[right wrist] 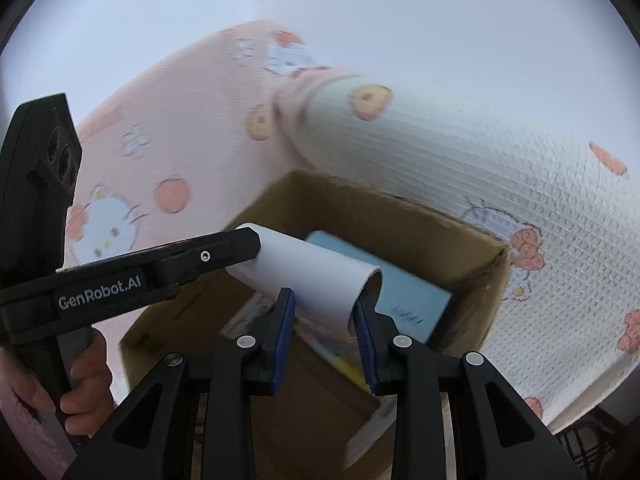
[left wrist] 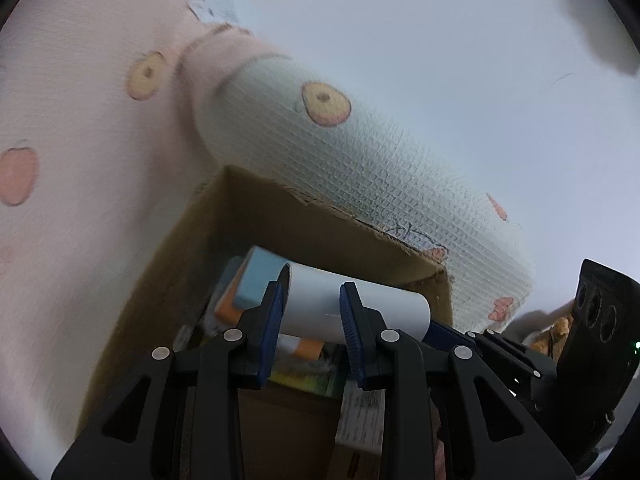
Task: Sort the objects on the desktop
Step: 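Carry the paper roll with the left gripper over the box, then lower the paper roll into the box and open the left gripper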
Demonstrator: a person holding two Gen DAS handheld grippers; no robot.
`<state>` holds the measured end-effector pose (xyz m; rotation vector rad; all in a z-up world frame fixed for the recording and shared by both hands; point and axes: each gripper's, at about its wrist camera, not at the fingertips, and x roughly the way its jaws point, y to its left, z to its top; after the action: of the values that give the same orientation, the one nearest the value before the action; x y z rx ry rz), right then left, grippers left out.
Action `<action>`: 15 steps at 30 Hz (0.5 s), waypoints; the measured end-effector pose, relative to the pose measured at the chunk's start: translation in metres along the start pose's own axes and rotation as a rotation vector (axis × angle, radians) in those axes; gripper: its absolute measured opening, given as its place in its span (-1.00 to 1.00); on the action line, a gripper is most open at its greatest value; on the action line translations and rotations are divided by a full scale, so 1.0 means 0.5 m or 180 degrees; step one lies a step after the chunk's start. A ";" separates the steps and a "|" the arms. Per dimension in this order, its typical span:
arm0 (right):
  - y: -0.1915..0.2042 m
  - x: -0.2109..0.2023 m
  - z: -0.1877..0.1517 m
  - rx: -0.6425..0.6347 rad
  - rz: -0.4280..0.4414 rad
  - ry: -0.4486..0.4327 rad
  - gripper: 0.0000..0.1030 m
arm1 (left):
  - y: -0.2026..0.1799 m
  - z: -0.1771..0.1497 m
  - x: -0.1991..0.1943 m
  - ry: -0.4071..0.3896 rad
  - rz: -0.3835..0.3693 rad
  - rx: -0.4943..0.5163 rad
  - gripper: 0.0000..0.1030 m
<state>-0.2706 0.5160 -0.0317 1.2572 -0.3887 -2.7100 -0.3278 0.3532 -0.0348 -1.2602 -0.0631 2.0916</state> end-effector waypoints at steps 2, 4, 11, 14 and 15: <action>-0.029 0.025 0.014 0.0070 -0.0019 0.0108 -0.47 | 0.001 0.012 0.039 0.0101 0.0002 -0.0026 -0.37; -0.051 0.047 0.023 0.0145 -0.0031 0.0212 -0.47 | 0.003 0.022 0.074 0.0195 0.0022 -0.0042 -0.37; -0.083 0.086 0.047 0.0143 -0.0220 0.0355 -0.47 | 0.013 0.036 0.120 0.0261 -0.0083 -0.0173 -0.37; -0.087 0.099 0.059 0.0144 -0.0262 0.0484 -0.40 | 0.013 0.039 0.127 0.0271 -0.0080 -0.0189 -0.37; -0.083 0.101 0.061 0.0118 -0.0271 0.0531 -0.26 | 0.011 0.038 0.127 0.0290 -0.0081 -0.0193 -0.28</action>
<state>-0.3270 0.5501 -0.0616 1.5300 -0.3757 -2.6509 -0.3647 0.3908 -0.0754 -1.3822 -0.1022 2.0215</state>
